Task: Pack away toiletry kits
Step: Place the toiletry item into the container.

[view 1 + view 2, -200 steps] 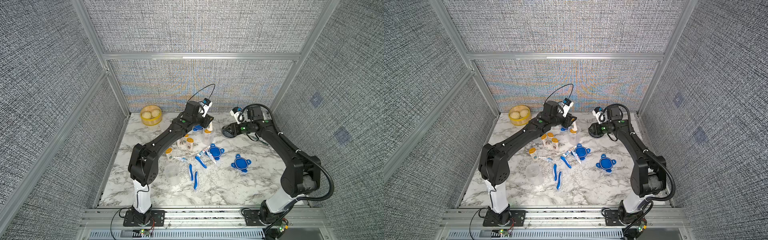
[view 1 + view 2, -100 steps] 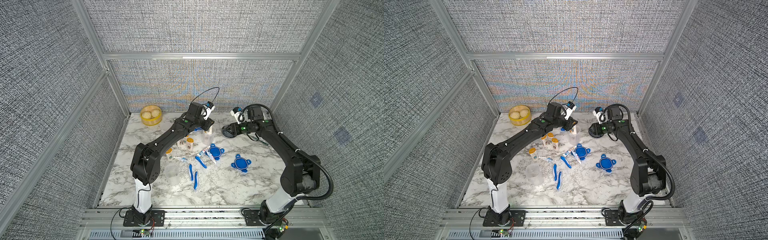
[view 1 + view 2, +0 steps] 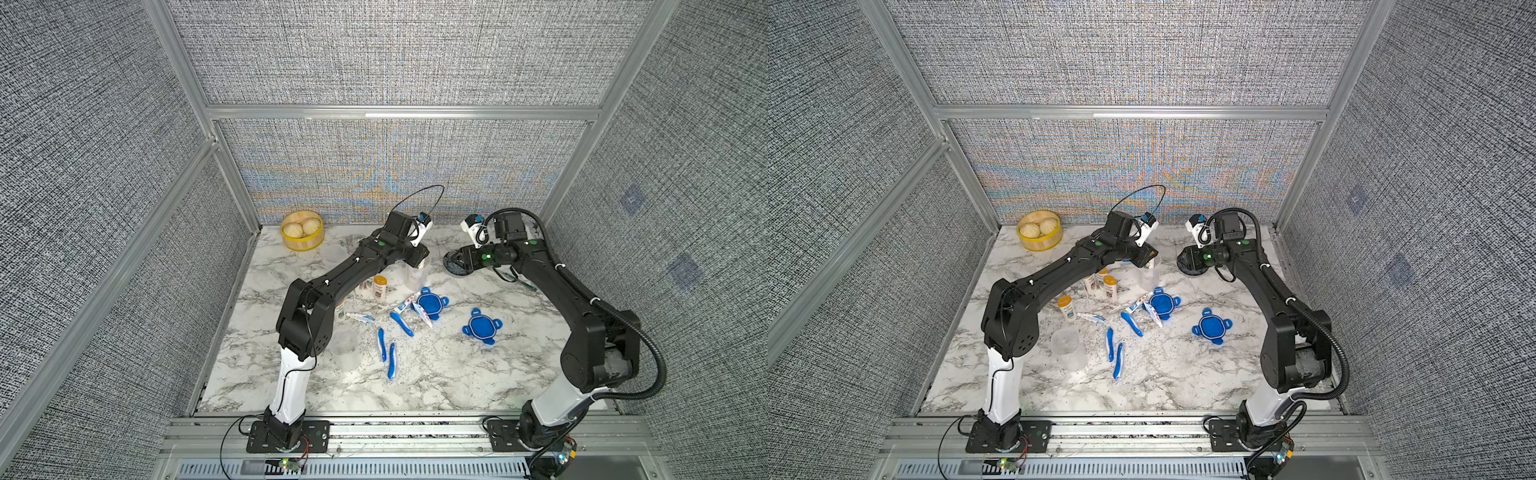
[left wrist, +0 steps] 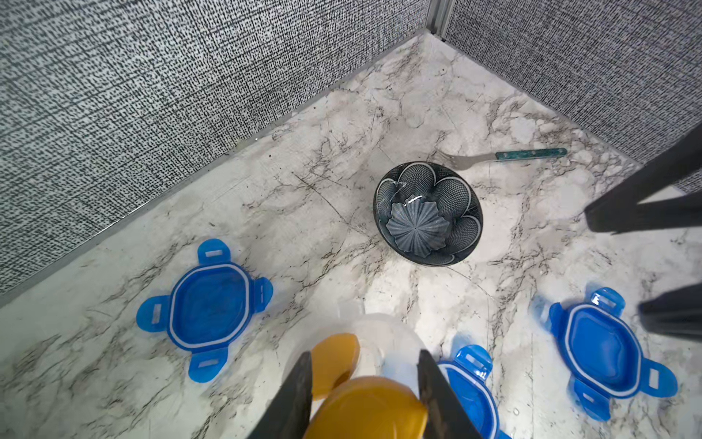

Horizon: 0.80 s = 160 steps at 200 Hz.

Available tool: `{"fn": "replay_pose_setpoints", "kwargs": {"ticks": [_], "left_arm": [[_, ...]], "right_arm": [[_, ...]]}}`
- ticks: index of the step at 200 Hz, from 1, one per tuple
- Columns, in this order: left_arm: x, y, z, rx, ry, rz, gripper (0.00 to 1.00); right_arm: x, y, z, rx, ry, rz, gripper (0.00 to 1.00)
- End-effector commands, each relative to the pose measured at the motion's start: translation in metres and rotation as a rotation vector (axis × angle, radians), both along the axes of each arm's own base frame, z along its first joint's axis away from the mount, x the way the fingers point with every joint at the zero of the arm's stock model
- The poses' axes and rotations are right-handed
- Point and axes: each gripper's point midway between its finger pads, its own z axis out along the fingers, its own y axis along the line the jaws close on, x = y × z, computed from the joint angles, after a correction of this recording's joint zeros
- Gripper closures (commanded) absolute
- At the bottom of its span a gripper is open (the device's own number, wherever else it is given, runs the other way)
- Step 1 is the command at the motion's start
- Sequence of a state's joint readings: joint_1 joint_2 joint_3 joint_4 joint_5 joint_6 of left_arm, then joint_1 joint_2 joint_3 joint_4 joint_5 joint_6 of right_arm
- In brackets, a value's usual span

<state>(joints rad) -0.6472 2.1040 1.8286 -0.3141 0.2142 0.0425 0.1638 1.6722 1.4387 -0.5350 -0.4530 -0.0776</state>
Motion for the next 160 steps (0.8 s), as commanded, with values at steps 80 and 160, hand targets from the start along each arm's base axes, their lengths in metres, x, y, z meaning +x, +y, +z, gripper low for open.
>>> {"fn": "replay_pose_setpoints", "kwargs": {"ticks": [80,160], "left_arm": [[-0.005,0.002,-0.012,0.016,0.002,-0.013,0.41],[-0.028,0.007,0.067,-0.097,-0.084,-0.06,0.3]], "right_arm": [[-0.008,-0.003,-0.003,-0.014,0.002,-0.022,0.44],[-0.05,0.014,-0.016,-0.051,0.05,0.051,0.5]]}}
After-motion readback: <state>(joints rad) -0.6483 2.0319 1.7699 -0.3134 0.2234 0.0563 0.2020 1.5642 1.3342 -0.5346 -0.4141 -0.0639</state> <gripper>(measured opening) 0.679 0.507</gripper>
